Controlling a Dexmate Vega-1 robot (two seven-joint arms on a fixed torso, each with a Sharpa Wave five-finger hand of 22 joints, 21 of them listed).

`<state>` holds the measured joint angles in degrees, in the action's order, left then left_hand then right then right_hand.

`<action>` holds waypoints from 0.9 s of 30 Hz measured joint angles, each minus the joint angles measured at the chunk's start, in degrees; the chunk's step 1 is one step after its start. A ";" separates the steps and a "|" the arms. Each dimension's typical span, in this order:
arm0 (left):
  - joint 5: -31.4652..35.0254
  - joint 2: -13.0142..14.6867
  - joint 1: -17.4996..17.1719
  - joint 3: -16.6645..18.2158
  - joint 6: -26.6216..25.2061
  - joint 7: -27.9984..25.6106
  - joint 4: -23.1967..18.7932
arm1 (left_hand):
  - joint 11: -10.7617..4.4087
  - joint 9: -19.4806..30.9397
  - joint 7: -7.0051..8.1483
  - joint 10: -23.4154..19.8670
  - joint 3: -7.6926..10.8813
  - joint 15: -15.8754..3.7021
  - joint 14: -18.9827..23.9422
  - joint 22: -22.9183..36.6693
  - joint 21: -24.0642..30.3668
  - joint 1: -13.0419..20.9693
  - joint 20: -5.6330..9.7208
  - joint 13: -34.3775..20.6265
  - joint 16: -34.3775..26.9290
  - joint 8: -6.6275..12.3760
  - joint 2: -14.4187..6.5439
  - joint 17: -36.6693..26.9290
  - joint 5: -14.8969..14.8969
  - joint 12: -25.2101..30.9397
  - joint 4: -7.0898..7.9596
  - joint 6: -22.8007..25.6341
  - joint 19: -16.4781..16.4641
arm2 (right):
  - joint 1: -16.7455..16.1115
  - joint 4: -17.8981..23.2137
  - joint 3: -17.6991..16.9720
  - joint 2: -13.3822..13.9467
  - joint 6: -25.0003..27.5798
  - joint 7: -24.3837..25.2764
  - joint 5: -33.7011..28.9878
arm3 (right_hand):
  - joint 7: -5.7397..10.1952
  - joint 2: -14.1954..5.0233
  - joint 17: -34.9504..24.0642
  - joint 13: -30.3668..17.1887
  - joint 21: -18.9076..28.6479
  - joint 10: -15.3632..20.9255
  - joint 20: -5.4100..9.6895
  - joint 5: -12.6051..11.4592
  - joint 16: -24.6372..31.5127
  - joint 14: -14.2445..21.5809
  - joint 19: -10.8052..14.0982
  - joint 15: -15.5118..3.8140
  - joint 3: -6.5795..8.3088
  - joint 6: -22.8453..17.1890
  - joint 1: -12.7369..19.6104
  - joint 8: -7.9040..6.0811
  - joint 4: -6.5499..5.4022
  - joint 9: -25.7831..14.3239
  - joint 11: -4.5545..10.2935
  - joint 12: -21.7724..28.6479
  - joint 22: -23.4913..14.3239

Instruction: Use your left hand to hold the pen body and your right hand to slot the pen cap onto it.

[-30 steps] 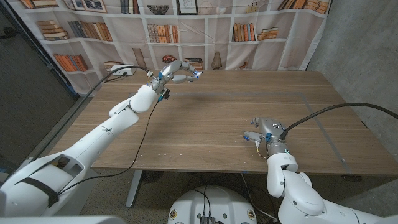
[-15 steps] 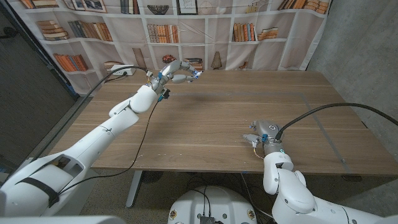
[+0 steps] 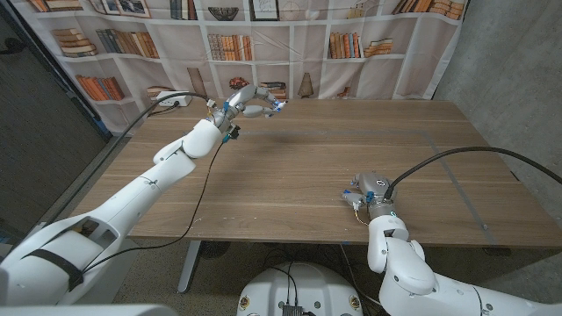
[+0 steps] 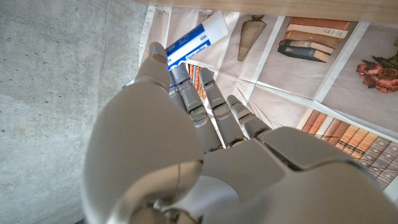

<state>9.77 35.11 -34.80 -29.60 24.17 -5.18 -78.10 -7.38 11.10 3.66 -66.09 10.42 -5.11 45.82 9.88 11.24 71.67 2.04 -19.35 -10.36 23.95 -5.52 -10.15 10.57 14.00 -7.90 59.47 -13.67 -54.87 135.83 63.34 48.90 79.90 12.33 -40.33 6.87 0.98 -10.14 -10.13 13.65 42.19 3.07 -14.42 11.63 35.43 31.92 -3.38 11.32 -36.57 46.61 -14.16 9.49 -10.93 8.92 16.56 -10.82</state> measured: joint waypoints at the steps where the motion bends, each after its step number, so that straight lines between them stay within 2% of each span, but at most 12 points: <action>1: -0.03 0.01 0.00 -0.01 0.00 0.06 0.00 | 0.00 0.00 0.00 0.00 0.00 -0.03 -0.03 0.00 0.00 0.00 0.00 -0.01 0.00 0.00 0.00 0.00 0.00 0.00 0.00 0.00 0.00 | 0.05 -0.16 0.05 -0.05 0.00 0.09 0.08 | 0.11 -0.12 0.00 0.00 0.00 0.00 -0.20 0.00 0.00 0.01 0.21 -0.01 0.00 -0.11 0.11 0.00 0.00 0.00 0.00 0.00 0.00; 15: -0.41 -0.11 0.01 -0.02 0.19 0.31 0.16 | -0.01 0.03 -0.01 0.00 0.23 -0.21 -0.20 0.00 0.00 -0.02 0.00 -0.15 0.00 0.23 -0.02 0.00 -0.23 -0.06 -0.23 0.00 -0.01 | 0.55 -2.86 0.49 -0.65 0.05 2.00 1.57 | 1.21 0.21 0.00 -0.01 0.34 1.36 0.11 -0.22 0.00 2.16 1.74 -0.12 0.32 -1.21 2.13 0.00 -0.32 0.00 1.35 0.00 -0.27; 17: -0.54 -0.15 0.01 -0.02 0.32 0.37 0.24 | -0.01 0.17 -0.01 0.01 0.23 -0.21 -0.20 0.00 0.00 -0.16 0.00 -0.15 0.00 0.23 -0.16 0.00 -0.24 -0.07 -0.23 0.00 -0.01 | 0.56 -3.29 0.50 -0.87 0.05 1.93 1.50 | 1.33 -0.02 0.00 -0.01 0.34 1.44 0.21 -0.44 0.00 2.19 1.84 -0.15 0.66 -1.34 2.84 0.23 0.03 -0.01 1.43 -0.25 -0.27; 21: -0.72 -0.30 0.14 -0.02 0.56 0.51 0.62 | -0.01 0.26 -0.01 0.01 0.23 0.10 -0.51 0.00 0.00 -0.17 0.00 -0.16 0.00 0.23 -0.16 0.00 -0.37 -0.11 -0.23 -0.01 -0.01 | 0.55 -4.18 0.49 -1.36 0.07 0.27 -0.22 | 2.09 0.06 0.00 -0.01 0.46 1.93 0.00 -0.44 0.00 3.10 2.06 -0.22 1.04 -2.21 4.55 0.51 0.40 -0.01 1.92 -0.46 -0.28; 27: -0.86 -0.47 0.33 -0.02 0.98 0.64 1.08 | -0.01 0.47 -0.01 0.01 0.23 0.10 -0.51 0.00 0.00 -0.24 0.00 -0.19 0.00 0.36 -0.23 0.00 -0.16 -0.34 -0.23 -0.01 -0.01 | 0.12 -5.37 0.12 -2.34 0.09 -1.87 -2.76 | 2.77 -0.11 0.01 -0.01 0.67 2.59 0.20 -0.44 -0.01 4.40 2.45 -0.31 1.35 -4.01 5.25 0.51 0.08 -0.01 2.58 -0.46 -0.54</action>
<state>8.90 34.64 -34.47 -29.62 25.16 -4.53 -77.03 -7.39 11.57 3.65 -66.08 10.65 -5.01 45.31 9.88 11.24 71.43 2.04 -19.54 -10.36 24.31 -5.75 -10.15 10.41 13.66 -8.13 59.46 -13.68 -54.75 130.46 63.47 46.56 79.98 10.46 -43.09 9.64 0.87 -10.13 -10.14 14.32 44.79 3.27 -14.86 11.63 39.83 34.37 -3.69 12.67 -40.58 51.86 -13.65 9.57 -10.94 11.50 16.10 -11.36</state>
